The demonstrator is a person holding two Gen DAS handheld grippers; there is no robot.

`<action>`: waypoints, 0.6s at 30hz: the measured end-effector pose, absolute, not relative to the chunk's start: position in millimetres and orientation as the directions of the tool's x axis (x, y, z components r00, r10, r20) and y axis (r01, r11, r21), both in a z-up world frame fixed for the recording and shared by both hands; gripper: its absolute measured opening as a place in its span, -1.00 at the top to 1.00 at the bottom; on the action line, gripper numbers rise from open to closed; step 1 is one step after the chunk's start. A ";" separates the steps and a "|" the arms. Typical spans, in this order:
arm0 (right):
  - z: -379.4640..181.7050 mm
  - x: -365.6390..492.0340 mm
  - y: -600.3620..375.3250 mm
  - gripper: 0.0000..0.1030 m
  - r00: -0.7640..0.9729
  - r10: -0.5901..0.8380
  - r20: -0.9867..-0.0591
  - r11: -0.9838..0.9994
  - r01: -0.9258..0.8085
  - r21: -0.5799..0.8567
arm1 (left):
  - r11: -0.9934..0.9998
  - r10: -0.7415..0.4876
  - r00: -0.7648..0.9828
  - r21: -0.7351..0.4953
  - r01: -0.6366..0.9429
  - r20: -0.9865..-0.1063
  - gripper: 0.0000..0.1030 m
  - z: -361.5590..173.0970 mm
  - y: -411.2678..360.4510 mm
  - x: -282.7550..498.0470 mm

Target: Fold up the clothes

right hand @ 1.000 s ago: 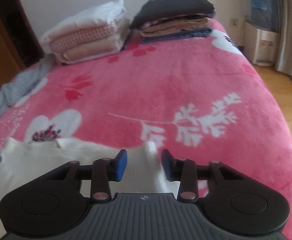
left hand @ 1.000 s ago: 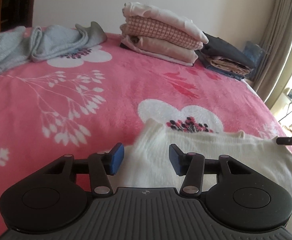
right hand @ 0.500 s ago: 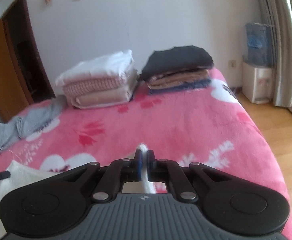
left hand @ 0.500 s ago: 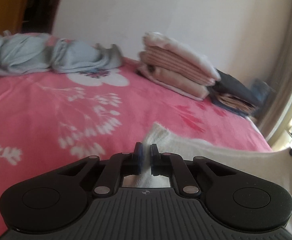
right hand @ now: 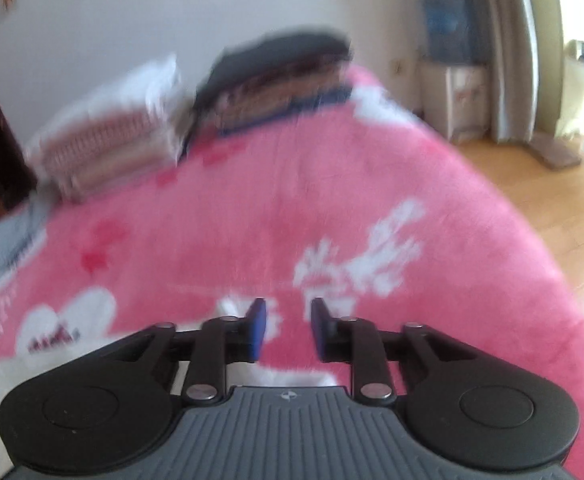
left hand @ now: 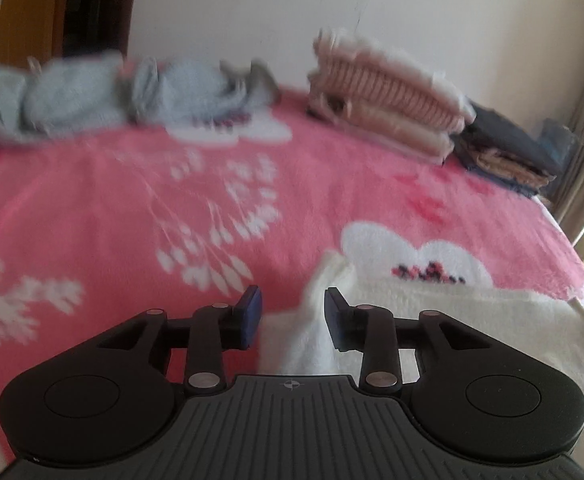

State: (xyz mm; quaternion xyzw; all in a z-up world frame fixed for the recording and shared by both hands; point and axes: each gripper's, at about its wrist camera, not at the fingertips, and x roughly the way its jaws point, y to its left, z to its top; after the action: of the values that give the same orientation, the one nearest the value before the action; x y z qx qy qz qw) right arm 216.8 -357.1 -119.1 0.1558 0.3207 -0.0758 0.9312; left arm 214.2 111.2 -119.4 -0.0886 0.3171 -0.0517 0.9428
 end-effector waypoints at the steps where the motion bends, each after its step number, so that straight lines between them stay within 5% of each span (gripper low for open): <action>1: -108.3 211.8 -350.2 0.46 0.800 -0.041 -0.599 0.952 0.214 0.220 | 0.980 -0.153 0.809 -0.191 0.051 -0.568 0.33 -113.7 109.2 206.7; 5: -82.2 206.8 -287.9 0.56 0.814 0.121 -0.568 0.988 -0.047 0.144 | 0.967 -0.241 0.817 -0.198 0.158 -0.523 0.33 -103.5 91.0 184.0; 8: -90.5 229.7 -240.9 0.72 0.775 0.206 -0.597 0.979 -0.165 0.123 | 0.970 -0.238 0.779 -0.183 0.160 -0.581 0.33 -118.4 75.4 181.7; 12: -145.1 266.5 -216.0 0.87 0.651 0.194 -0.734 0.980 -0.154 0.123 | 0.981 -0.192 0.750 -0.155 0.121 -0.633 0.34 -140.2 70.0 182.0; 18: -134.4 265.7 -206.4 0.88 0.666 0.216 -0.714 0.975 -0.185 0.123 | 0.976 -0.212 0.754 -0.179 0.127 -0.622 0.34 -142.1 77.7 183.5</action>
State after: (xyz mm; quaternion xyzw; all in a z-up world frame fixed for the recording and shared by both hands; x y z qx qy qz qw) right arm 265.7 -206.4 -134.4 0.0201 0.3935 0.1098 0.9125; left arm 183.5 77.7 -142.1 -0.0629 0.3389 -0.0906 0.9343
